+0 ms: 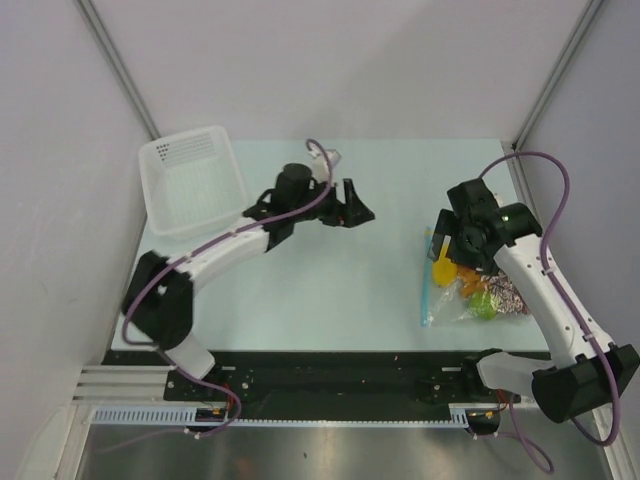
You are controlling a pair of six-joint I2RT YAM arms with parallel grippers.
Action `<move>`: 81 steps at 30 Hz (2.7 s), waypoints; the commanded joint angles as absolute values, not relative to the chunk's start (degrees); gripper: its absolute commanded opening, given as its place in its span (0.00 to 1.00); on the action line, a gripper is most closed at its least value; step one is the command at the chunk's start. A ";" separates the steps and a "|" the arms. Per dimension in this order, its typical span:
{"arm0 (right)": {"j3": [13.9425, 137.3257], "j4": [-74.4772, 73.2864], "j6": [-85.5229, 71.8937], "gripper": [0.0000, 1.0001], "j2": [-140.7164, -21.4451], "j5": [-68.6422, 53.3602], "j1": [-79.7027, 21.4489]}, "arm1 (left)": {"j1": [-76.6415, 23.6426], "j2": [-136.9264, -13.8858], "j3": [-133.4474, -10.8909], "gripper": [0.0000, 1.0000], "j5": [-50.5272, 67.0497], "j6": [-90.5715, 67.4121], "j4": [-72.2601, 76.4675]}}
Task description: Open the zip-top bag and remove the fake food
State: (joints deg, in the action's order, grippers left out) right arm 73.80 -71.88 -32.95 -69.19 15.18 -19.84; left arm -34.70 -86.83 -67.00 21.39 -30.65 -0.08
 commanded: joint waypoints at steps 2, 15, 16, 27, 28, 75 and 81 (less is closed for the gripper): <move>76.20 -72.61 -29.55 1.00 -65.22 10.05 -14.70 | -38.58 -102.90 -76.80 0.83 30.67 -37.52 16.49; 77.43 -72.77 -22.85 1.00 -60.47 -5.01 -7.82 | -43.50 -131.47 -91.31 0.72 35.86 -52.90 34.80; 77.43 -73.21 -22.59 1.00 -60.21 -5.18 -7.65 | -44.03 -132.44 -91.75 0.70 35.86 -54.04 35.94; 77.08 -75.85 -21.36 1.00 -57.31 -6.42 -7.38 | -46.93 -142.65 -100.55 0.50 33.49 -56.95 35.51; 76.73 -76.20 -21.27 1.00 -56.52 -6.24 -7.38 | -47.11 -142.99 -100.89 0.49 33.40 -56.95 35.33; 106.93 -86.31 -37.18 0.98 -85.68 5.26 2.72 | -48.16 -124.11 -103.09 0.00 25.84 -39.65 18.38; 113.46 -86.84 -32.70 0.90 -89.38 5.28 2.72 | -50.53 -122.08 -103.71 0.00 24.61 -35.16 15.12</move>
